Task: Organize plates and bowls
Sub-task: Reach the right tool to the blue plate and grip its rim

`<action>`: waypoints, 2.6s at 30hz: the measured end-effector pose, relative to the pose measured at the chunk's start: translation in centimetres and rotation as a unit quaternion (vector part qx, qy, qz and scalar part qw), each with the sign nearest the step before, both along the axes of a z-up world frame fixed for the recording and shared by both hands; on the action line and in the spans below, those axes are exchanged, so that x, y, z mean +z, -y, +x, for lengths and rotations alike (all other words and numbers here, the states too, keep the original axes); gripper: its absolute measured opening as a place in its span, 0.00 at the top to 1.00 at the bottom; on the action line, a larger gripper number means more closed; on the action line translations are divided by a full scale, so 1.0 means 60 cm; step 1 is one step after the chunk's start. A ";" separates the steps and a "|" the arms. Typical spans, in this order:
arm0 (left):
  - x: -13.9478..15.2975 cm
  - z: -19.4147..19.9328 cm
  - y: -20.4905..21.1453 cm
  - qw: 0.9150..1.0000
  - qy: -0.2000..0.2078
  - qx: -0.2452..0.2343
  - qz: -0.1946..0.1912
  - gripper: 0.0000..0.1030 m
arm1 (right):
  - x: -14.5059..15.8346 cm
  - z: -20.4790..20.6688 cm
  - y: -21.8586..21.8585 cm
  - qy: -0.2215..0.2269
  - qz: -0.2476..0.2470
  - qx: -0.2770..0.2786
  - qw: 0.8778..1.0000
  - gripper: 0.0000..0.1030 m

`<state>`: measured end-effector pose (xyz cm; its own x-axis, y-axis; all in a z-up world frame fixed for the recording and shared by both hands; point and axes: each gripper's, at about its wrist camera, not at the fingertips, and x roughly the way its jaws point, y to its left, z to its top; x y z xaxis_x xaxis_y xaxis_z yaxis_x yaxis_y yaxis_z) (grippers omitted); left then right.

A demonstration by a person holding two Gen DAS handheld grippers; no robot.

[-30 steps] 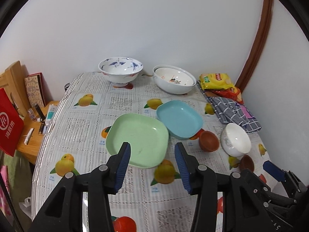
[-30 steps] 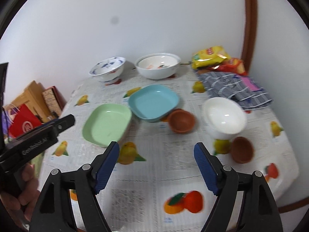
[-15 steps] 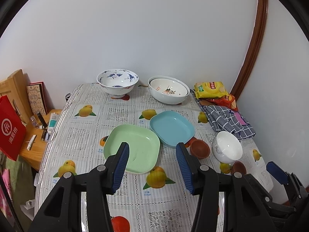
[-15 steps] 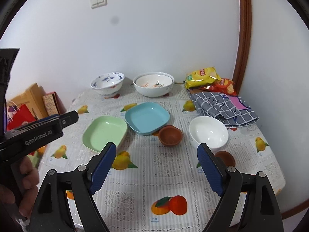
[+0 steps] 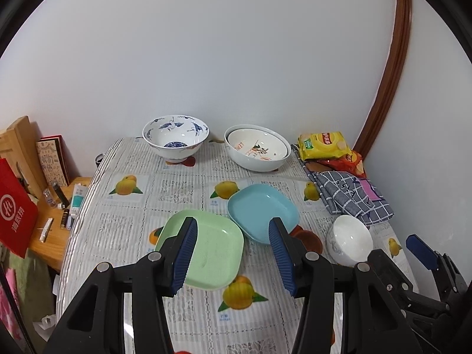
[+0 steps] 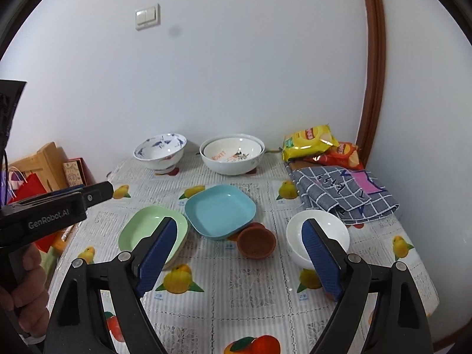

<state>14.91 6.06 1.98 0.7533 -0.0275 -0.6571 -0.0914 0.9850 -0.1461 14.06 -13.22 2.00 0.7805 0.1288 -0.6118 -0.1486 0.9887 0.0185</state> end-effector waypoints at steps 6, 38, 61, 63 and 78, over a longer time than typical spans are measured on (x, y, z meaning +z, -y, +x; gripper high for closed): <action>-0.004 0.034 -0.010 1.000 -0.004 0.006 0.001 0.51 | -0.013 0.047 0.006 -0.008 0.030 -0.003 1.000 0.17; -0.136 0.304 -0.013 0.996 -0.089 -0.014 0.008 0.51 | -0.129 0.349 -0.033 -0.082 0.038 0.033 0.995 0.17; -0.269 0.354 0.009 0.984 -0.175 -0.038 -0.003 0.55 | -0.275 0.374 -0.024 -0.199 -0.005 0.015 0.980 0.49; -0.274 0.356 0.012 0.983 -0.178 -0.039 -0.003 0.57 | -0.277 0.375 -0.023 -0.200 -0.003 0.013 0.980 0.52; -0.299 0.360 0.021 0.980 -0.193 -0.042 0.000 0.86 | -0.308 0.388 -0.023 -0.226 -0.018 -0.007 0.974 0.85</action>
